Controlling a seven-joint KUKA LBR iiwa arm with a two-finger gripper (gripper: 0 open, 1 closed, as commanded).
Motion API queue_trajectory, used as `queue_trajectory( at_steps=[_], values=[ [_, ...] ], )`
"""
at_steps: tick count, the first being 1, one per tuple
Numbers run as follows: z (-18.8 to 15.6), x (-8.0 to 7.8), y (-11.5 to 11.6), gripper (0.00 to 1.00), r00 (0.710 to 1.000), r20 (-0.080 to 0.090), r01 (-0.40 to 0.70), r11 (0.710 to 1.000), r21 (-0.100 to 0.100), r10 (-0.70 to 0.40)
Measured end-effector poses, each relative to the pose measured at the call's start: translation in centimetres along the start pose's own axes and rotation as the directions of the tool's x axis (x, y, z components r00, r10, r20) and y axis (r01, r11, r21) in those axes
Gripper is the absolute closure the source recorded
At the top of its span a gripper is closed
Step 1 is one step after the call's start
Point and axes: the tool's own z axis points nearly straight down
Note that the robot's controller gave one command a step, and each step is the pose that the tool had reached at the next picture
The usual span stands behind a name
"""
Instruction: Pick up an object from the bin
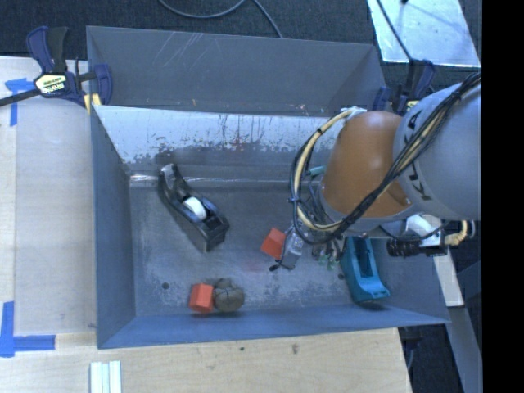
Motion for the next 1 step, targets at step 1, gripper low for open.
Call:
queue_trajectory(
  at_steps=[1],
  values=[
    [-2.03,0.12,-0.07,1.00,1.000,-0.005,0.000,1.000,0.003,0.000]
  ],
)
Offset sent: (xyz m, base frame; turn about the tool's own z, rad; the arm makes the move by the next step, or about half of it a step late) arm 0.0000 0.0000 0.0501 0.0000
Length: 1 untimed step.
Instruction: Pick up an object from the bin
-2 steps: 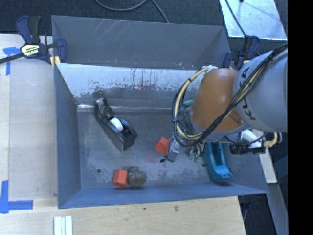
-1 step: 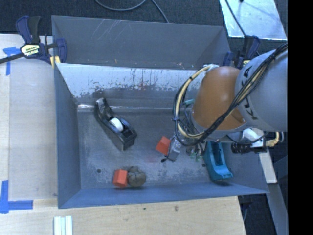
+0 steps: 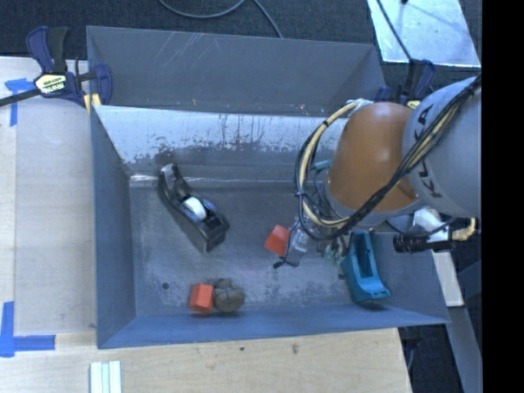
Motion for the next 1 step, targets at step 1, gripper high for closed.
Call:
queue_trajectory(
  at_steps=[1],
  values=[
    [-1.97,-0.19,0.07,1.00,1.000,0.008,0.001,1.000,-0.004,-0.001]
  ],
)
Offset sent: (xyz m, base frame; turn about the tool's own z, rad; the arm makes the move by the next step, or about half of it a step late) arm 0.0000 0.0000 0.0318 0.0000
